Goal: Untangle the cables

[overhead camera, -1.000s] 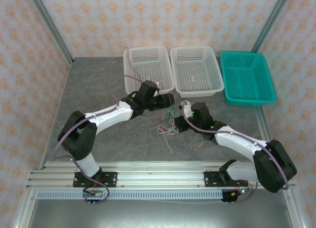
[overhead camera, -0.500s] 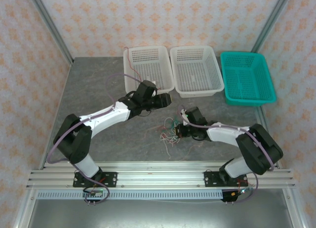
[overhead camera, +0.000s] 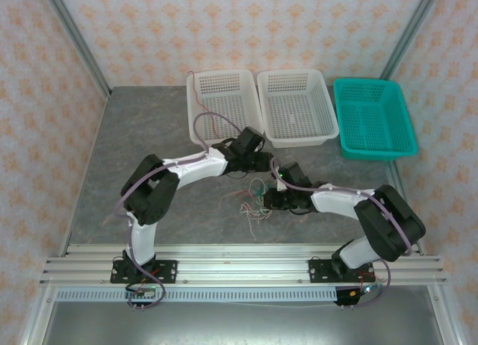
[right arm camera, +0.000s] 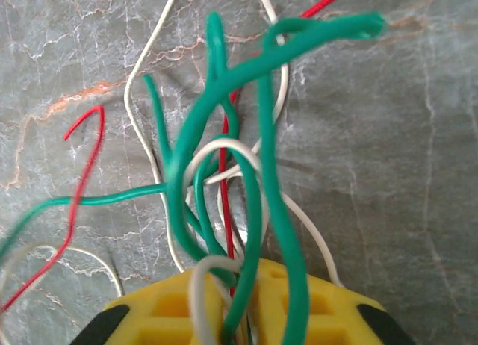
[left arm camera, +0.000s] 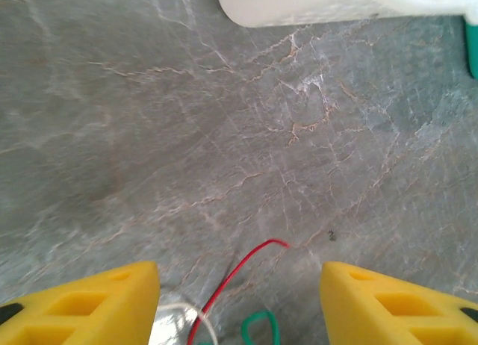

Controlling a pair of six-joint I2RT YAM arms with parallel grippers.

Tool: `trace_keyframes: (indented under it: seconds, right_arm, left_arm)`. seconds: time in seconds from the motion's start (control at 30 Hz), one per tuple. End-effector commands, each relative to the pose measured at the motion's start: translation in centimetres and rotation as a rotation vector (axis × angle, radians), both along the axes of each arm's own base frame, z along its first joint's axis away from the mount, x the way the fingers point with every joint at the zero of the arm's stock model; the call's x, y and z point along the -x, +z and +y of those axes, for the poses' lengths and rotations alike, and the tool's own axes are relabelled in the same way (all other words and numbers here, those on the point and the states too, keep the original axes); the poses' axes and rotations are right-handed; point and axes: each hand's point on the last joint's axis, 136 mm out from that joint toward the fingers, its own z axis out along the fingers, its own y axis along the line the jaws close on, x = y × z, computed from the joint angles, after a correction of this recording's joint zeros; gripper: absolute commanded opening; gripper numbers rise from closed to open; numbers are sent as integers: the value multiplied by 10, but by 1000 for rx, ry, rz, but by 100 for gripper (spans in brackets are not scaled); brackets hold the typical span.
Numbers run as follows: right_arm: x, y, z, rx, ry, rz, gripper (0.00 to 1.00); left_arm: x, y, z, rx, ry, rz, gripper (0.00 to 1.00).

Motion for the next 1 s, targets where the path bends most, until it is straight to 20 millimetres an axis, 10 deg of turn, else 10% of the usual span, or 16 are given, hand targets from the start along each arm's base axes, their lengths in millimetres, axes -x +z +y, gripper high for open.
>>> trace_keyframes:
  seconds: [0.0,0.2,0.53,0.97]
  right_arm:
    - [10,-11,-20,95,-36,11,47]
    - [-8,35,-35,78,-165,-113,85]
    - [-40,109,-96,31,-546,-335,85]
    - [-36,99,-100,2,-568,-308,83]
  left_arm:
    - [-8,-4,-10,18,6,3,58]
    - [-10,1,-3,3,25,-29,57]
    - [-12,-1,-6,-112,3,-21,58]
    - [-16,-30,6,-232,39,19,48]
